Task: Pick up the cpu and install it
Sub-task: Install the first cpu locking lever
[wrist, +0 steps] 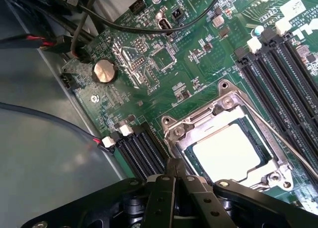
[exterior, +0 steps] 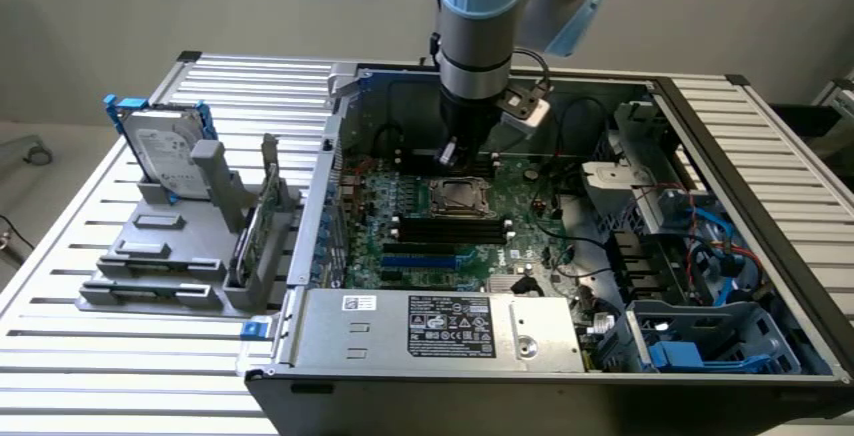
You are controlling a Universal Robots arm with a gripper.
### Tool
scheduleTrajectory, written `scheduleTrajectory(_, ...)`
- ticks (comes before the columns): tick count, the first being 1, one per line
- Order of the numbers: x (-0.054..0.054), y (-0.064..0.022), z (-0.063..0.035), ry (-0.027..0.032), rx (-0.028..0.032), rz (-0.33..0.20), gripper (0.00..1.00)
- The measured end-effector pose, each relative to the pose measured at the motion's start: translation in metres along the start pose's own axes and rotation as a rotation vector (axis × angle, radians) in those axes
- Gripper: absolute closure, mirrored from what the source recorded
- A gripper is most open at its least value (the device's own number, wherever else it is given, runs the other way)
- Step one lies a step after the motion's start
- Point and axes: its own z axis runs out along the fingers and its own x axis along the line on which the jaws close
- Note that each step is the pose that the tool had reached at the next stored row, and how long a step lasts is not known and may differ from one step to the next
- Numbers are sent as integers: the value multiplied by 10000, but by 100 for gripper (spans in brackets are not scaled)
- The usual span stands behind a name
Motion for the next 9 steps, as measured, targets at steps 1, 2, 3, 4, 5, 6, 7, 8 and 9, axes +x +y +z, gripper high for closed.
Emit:
scheduleTrajectory(1,-11,-3,-9,7,10,2,89)
scheduleTrajectory(2,-28,-5,-17,11,17,3,89)
scheduleTrajectory(3,-48,-8,-24,18,24,4,89)
scheduleTrajectory(4,-70,-9,-32,23,30,6,89)
scheduleTrajectory(5,-95,-10,-41,31,36,7,89)
scheduleTrajectory(6,-120,-8,-52,37,41,7,89)
scheduleTrajectory(7,-144,-2,-67,44,46,6,89)
scheduleTrajectory(8,-163,8,-85,53,52,12,89)
scheduleTrajectory(9,-179,18,-106,60,56,20,89)
